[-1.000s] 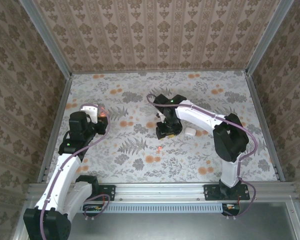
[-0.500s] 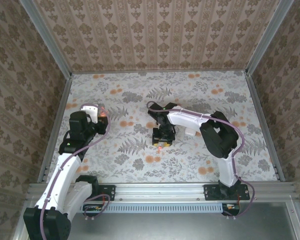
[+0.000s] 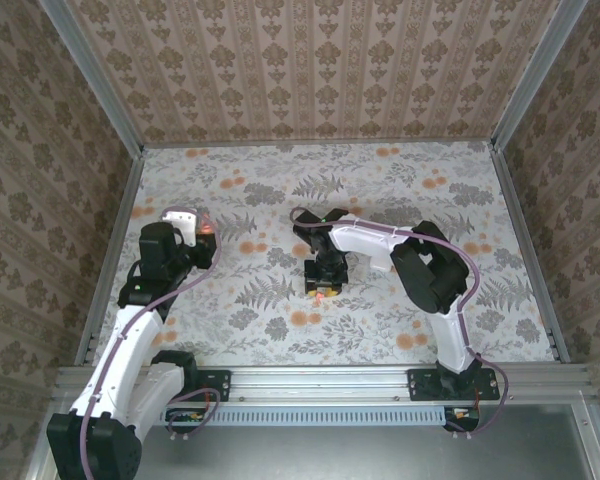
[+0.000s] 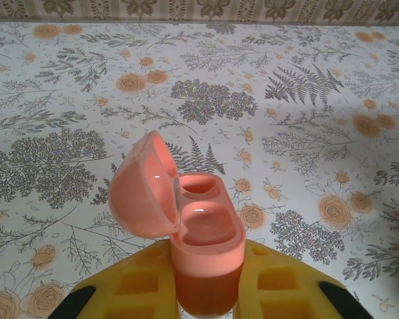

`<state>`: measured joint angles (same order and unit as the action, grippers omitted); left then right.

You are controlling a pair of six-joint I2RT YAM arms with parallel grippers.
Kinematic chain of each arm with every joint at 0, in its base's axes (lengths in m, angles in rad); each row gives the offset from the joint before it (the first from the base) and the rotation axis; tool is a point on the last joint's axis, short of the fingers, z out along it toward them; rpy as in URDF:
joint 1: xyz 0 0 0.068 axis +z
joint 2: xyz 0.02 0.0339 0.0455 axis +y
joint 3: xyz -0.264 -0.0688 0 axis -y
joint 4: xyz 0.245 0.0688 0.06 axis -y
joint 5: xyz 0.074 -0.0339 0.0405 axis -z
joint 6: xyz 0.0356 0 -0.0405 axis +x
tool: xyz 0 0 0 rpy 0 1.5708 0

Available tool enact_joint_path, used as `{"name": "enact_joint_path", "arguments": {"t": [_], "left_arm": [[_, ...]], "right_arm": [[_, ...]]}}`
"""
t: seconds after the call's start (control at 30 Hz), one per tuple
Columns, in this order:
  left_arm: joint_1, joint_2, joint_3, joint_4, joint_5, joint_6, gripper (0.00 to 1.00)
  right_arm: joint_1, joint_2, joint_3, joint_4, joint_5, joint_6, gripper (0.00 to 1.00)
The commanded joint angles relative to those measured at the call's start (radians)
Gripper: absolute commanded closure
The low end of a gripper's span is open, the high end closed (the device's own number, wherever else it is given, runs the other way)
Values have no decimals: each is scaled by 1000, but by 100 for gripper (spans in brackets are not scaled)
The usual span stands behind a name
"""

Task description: Insert wireless bluetooth earbuds into charging case

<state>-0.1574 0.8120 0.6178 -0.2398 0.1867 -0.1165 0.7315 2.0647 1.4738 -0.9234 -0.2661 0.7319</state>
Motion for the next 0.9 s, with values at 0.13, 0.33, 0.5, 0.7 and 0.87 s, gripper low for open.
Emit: {"name": "enact_joint_path", "arguments": {"t": [0.13, 0.33, 0.5, 0.7, 0.87], "left_arm": [[-10, -4, 26, 2, 14, -4, 92], [-18, -4, 14, 20, 32, -12, 92], [-67, -1, -60, 172, 101, -22, 92], [-244, 17, -196, 463, 117, 96, 92], [-353, 70, -276, 660, 118, 175, 92]], "right_arm": [[8, 28, -1, -30, 34, -17, 68], [8, -8, -26, -3, 72, -16, 75], [8, -115, -74, 59, 141, 2, 76], [8, -377, -214, 308, 286, 53, 78], [10, -615, -387, 647, 424, 48, 78]]}}
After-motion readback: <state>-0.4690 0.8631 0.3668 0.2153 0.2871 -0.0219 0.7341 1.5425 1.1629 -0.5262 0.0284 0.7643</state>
